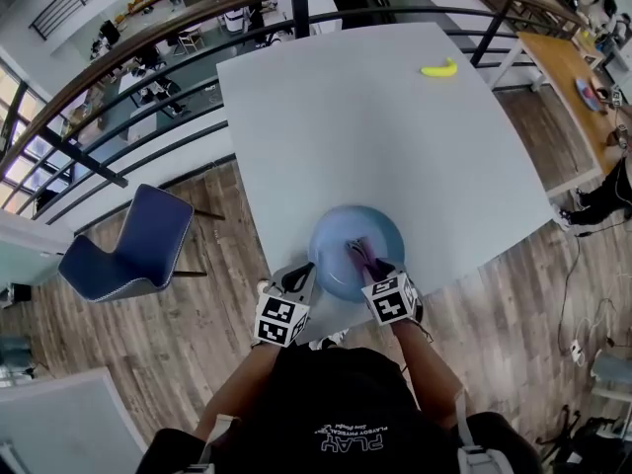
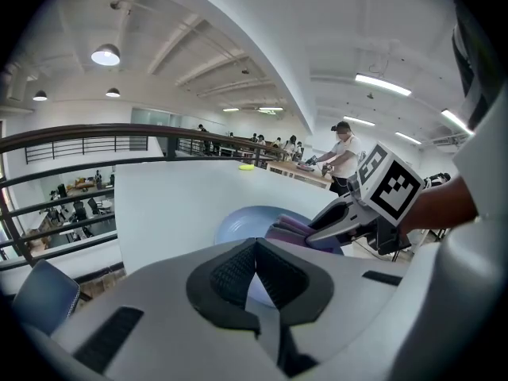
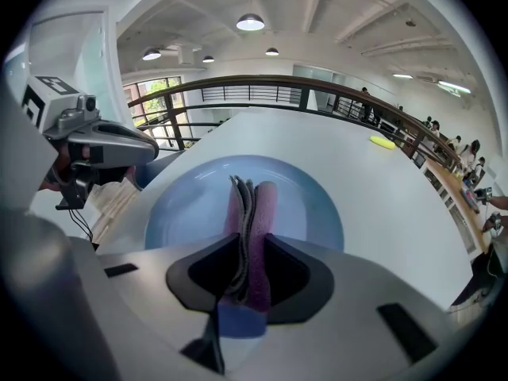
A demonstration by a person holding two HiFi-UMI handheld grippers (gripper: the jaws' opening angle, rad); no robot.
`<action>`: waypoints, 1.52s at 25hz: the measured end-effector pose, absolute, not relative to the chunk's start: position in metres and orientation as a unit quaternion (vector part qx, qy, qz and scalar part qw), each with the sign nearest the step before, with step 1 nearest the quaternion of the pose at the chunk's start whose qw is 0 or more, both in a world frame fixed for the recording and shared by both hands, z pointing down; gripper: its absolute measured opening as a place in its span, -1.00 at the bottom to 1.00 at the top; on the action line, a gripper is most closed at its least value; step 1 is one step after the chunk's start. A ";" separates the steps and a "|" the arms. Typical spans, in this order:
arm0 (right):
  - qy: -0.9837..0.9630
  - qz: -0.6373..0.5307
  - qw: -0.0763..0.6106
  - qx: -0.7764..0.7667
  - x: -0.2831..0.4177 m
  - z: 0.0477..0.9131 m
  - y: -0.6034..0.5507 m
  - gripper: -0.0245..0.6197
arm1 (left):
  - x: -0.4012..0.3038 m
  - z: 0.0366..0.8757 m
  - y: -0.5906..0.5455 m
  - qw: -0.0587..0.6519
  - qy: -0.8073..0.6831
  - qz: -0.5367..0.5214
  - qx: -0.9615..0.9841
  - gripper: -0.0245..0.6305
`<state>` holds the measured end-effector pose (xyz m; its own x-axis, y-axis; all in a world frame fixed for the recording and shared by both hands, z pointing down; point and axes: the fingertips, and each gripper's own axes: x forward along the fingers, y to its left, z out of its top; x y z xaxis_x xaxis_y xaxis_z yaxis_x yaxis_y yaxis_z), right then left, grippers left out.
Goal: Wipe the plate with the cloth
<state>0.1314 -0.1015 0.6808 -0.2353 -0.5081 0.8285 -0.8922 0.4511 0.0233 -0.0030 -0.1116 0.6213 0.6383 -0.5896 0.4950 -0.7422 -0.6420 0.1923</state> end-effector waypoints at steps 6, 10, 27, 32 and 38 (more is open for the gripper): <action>-0.735 0.245 0.399 0.491 0.154 0.682 -0.113 -0.60 | 0.007 0.618 -0.117 0.188 -0.370 0.194 0.889 -0.88; -0.728 0.242 0.390 0.509 0.174 0.685 -0.123 -0.60 | 0.009 0.622 -0.115 0.194 -0.370 0.196 0.887 -0.88; -0.733 0.213 0.364 0.534 0.176 0.661 -0.142 -0.59 | 0.005 0.628 -0.119 0.212 -0.370 0.193 0.884 -0.88; -0.759 0.179 0.320 0.539 0.163 0.621 -0.146 -0.60 | 0.002 0.617 -0.123 0.205 -0.377 0.183 0.885 -0.88; -0.798 0.119 0.233 0.543 0.138 0.549 -0.151 -0.60 | -0.003 0.565 -0.148 0.173 -0.393 0.140 0.892 -0.88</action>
